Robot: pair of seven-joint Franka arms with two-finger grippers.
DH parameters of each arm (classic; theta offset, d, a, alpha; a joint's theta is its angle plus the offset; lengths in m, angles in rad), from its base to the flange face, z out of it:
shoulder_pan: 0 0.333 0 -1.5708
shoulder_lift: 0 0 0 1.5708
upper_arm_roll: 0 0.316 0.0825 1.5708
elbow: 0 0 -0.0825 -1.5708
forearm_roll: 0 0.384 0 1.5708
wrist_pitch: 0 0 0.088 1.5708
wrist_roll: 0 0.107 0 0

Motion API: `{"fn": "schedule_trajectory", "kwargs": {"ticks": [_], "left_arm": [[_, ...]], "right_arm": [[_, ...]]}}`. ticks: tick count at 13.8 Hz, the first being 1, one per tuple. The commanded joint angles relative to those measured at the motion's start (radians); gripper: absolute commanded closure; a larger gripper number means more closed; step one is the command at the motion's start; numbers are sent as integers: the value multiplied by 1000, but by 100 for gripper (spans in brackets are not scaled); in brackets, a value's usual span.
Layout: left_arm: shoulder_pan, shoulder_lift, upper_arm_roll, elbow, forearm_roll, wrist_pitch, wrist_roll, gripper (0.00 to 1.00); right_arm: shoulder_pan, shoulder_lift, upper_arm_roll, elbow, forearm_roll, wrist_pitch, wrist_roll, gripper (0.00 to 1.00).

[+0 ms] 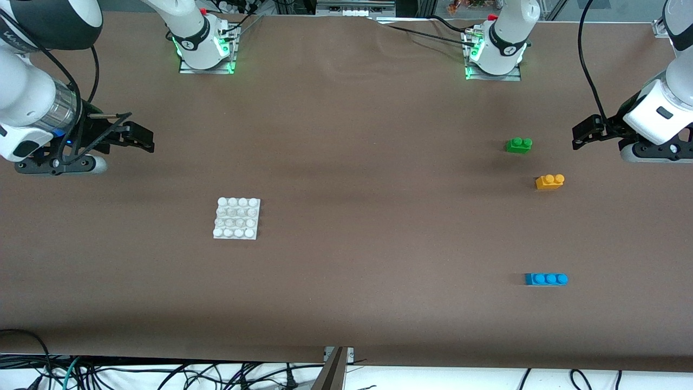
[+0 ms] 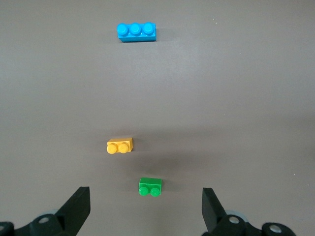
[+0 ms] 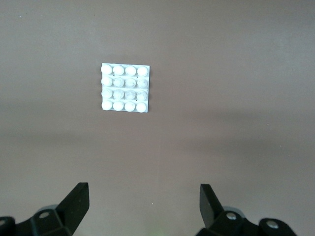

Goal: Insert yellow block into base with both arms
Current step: 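Move the right gripper down onto the white base plate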

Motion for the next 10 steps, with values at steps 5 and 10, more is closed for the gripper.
{"fn": "schedule_trajectory", "kwargs": {"ticks": [5, 10], "left_arm": [[2, -7, -2, 8, -25, -11, 0, 0], [3, -7, -2, 8, -25, -11, 0, 0]], "right_arm": [[0, -30, 0, -10, 12, 5, 4, 1], [-1, -16, -5, -102, 13, 102, 13, 1]]}}
